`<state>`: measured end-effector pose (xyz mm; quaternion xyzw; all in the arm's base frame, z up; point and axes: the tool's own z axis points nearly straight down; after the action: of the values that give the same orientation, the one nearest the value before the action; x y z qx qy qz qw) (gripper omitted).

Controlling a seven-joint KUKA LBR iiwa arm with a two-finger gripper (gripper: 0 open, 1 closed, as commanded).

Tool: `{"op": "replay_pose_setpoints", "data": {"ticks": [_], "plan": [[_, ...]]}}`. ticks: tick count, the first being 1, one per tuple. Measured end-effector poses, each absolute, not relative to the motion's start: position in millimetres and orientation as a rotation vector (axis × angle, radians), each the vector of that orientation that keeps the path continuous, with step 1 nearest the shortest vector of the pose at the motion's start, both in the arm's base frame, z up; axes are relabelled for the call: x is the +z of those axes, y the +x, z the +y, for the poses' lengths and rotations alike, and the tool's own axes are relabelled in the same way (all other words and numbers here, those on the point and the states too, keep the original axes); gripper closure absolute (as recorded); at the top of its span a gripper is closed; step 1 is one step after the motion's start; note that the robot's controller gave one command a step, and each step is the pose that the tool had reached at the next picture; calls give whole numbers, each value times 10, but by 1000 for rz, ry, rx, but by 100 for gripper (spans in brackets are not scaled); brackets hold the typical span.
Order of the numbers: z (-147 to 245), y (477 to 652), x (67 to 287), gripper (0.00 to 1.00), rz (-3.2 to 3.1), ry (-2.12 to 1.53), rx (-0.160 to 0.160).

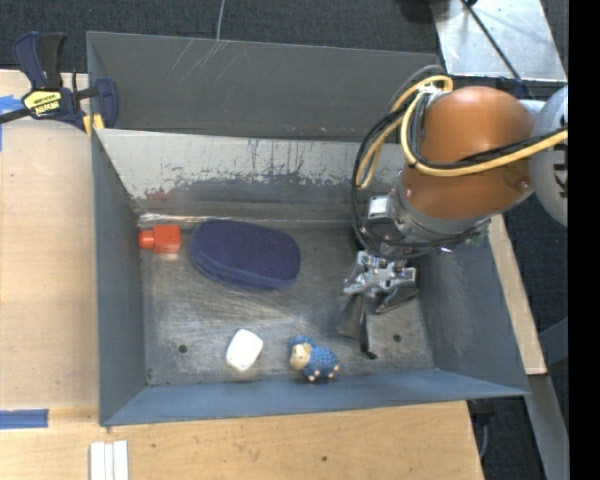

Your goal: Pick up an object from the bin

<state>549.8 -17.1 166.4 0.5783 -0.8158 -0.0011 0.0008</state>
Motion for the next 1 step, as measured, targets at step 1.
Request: {"op": "replay_pose_setpoints", "data": {"ticks": [1], "plan": [[-240,5465,2486,100,-2574,1817,10]]}}
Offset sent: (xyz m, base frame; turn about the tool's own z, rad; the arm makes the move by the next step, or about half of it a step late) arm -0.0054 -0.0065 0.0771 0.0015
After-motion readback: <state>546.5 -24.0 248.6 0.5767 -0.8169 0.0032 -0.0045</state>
